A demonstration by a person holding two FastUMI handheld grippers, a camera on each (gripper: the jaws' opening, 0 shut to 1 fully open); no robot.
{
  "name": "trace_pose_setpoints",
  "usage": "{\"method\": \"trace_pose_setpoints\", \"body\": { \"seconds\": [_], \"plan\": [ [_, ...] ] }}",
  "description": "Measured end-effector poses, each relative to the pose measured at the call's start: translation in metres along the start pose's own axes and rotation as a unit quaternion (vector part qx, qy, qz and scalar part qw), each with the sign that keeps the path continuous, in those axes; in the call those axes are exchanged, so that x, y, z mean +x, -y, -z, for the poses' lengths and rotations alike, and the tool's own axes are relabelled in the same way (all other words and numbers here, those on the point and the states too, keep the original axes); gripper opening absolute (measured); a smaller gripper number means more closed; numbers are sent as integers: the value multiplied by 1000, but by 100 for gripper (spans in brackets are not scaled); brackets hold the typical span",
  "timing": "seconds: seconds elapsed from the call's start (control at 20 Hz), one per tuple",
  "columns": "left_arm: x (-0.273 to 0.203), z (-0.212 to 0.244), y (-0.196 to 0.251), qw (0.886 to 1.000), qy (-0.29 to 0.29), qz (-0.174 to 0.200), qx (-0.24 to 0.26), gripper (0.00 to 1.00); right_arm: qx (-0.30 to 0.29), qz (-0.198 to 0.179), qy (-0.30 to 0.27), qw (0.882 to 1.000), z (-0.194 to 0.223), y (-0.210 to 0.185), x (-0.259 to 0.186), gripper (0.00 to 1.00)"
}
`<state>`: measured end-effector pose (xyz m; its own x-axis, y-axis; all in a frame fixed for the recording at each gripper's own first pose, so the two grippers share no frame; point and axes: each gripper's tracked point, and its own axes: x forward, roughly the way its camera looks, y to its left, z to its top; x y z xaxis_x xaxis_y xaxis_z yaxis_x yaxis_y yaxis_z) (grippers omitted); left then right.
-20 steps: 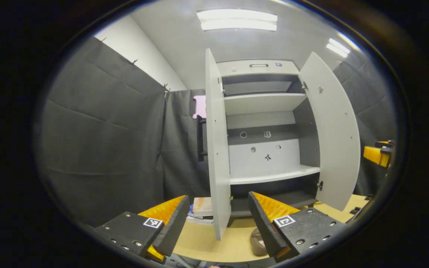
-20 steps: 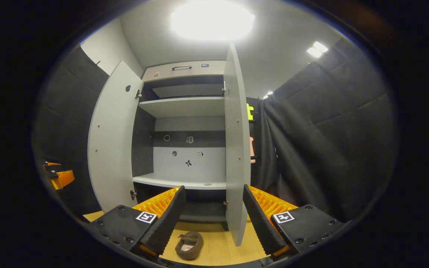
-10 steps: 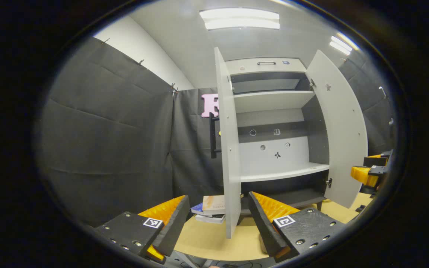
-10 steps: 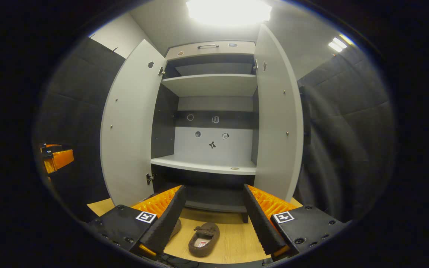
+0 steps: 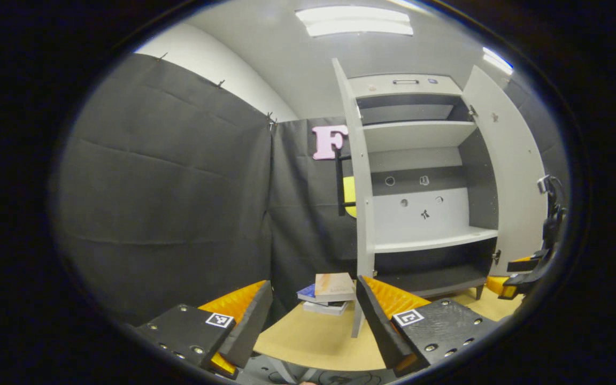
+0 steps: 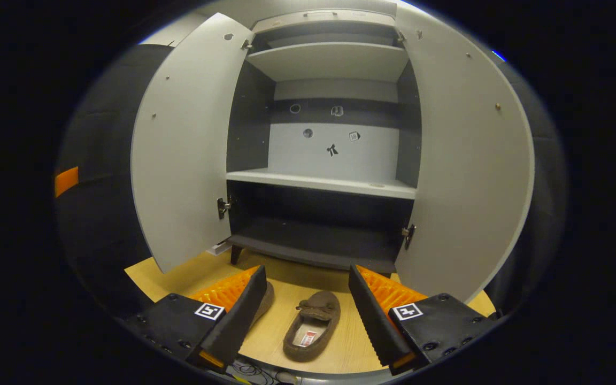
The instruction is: Grab one shoe with the right hand and put it into the shoe cabinet, grab the other shoe with the left hand and put it into the shoe cabinet; then close the right door with the right hand and the left door with the left hand.
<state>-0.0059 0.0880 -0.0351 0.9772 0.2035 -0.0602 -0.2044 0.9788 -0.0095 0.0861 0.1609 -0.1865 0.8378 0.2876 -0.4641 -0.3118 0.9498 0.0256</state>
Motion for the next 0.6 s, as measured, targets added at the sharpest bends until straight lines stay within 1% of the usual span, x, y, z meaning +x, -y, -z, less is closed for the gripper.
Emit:
{"method": "trace_pose_setpoints", "body": {
  "seconds": [0.05, 0.25, 0.45, 0.5, 0.55, 0.6],
  "plan": [
    [2, 2, -2, 1000, -3, -3, 0, 92, 4, -5, -15, 1000, 10, -3, 8, 98],
    [11, 1, -8, 1000, -7, -16, -1, 92, 14, -23, -79, 996, 57, -10, 35, 98],
    [16, 1, -16, 999, -12, -31, 8, 92, 30, -27, -145, 989, 103, -14, 54, 98],
    [16, 2, -17, 999, -14, -34, 9, 92, 35, -30, -158, 986, 111, -15, 59, 92],
    [17, 2, -20, 999, -16, -38, 12, 92, 38, -32, -168, 985, 118, -17, 62, 95],
    [17, 3, -21, 999, -18, -43, 15, 92, 37, -32, -178, 983, 125, -17, 66, 95]
  ]
}}
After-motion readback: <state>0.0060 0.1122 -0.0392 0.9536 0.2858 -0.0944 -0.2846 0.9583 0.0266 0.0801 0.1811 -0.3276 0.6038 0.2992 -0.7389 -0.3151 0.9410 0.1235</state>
